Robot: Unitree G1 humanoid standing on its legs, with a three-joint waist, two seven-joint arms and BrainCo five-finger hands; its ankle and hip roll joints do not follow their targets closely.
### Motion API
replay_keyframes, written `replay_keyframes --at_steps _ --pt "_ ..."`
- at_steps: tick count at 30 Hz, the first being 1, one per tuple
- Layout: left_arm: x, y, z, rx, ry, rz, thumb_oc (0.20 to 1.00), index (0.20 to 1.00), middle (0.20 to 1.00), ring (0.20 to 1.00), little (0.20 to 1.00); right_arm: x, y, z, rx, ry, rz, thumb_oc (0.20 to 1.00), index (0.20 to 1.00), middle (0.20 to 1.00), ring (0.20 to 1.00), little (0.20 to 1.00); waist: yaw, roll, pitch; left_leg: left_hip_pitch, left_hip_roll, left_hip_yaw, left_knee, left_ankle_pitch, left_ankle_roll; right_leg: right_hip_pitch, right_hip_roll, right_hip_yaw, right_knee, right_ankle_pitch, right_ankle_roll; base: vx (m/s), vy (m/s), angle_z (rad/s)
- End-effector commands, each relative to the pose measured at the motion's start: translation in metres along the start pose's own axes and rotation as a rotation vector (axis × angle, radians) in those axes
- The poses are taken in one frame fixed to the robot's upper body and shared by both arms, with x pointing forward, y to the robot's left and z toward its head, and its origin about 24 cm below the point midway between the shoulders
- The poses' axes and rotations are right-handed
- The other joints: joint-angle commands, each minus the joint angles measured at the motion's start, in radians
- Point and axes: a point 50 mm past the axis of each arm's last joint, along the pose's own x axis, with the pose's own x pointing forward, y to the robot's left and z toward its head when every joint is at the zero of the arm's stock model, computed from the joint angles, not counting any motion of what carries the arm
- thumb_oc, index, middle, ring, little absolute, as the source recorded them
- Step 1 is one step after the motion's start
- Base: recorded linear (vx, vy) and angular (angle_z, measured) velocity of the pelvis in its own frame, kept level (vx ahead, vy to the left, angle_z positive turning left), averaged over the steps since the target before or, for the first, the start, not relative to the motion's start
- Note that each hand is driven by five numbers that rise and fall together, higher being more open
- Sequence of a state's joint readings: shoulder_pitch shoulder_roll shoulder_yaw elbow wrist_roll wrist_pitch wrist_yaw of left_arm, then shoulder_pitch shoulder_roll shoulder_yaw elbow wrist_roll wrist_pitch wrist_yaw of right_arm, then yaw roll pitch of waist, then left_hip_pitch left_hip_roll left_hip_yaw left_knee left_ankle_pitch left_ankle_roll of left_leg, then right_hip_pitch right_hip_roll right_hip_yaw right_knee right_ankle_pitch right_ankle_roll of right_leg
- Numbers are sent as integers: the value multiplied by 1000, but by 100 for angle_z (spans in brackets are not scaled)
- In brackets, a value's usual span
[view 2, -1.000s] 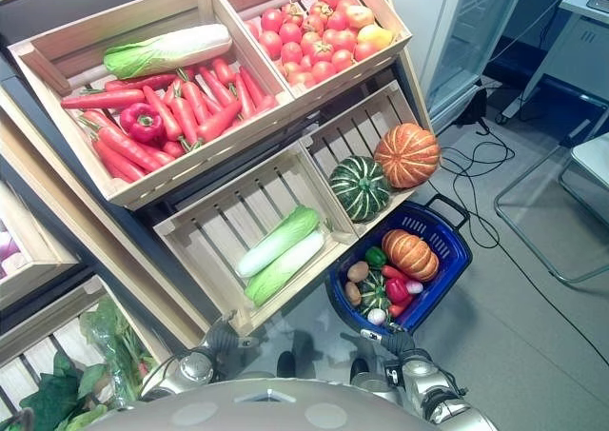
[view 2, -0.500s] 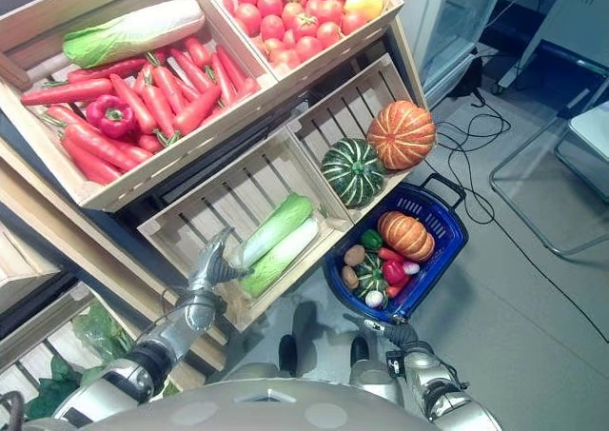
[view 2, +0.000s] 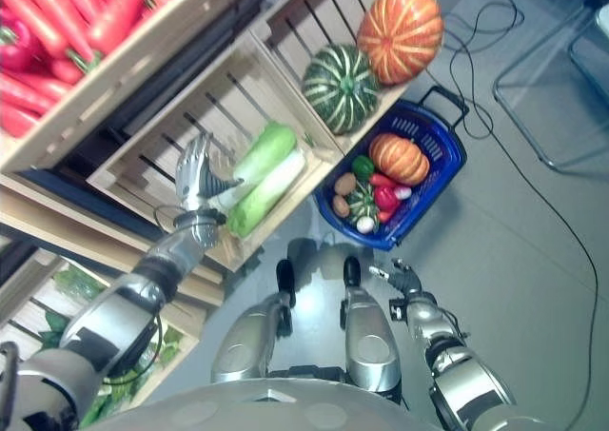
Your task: Pick up fruits and vegetables into the basket
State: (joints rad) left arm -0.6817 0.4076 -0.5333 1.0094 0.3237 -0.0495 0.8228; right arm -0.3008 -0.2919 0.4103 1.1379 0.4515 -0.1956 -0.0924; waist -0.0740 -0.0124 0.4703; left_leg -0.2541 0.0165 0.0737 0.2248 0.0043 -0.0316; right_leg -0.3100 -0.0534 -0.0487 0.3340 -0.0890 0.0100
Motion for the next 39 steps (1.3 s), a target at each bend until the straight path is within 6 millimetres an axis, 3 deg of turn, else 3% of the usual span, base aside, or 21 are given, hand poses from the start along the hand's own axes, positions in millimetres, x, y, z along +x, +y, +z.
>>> replay_keyframes --at_steps 1,7,16,27,39 --pt "6 10 -11 3 92 80 1000 1000 1000 1000 1000 -5 1 3 49 -71 -6 1000 1000 1000 1000 1000 -26 -17 -14 -131 -17 -10 228 -122 7 -45 14 -16 114 -58 -8 -130 1 -2" --pt "38 41 1 17 69 206 1000 1000 1000 1000 1000 1 4 44 70 -215 16 1000 1000 1000 1000 1000 -34 -34 47 -291 -8 14 348 -148 6 -207 15 -21 254 -82 -9 -133 4 -1" --pt "73 88 16 34 85 406 1000 1000 1000 1000 1000 0 0 78 109 -338 2 1000 1000 1000 1000 1000 -47 -36 50 -508 -3 19 465 -169 11 -430 25 -20 376 -86 -3 -78 -4 2" --pt "82 112 14 35 134 532 1000 1000 1000 1000 1000 -3 -4 75 118 -342 -18 1000 1000 1000 1000 1000 -51 -41 50 -571 -21 22 459 -161 6 -490 35 -11 340 -56 11 0 -2 3" --pt "84 117 11 59 177 543 1000 1000 1000 1000 1000 -4 -2 73 113 -345 9 1000 1000 1000 1000 1000 -49 -51 50 -597 -22 19 449 -154 -1 -514 41 -14 332 -52 14 4 -9 0"
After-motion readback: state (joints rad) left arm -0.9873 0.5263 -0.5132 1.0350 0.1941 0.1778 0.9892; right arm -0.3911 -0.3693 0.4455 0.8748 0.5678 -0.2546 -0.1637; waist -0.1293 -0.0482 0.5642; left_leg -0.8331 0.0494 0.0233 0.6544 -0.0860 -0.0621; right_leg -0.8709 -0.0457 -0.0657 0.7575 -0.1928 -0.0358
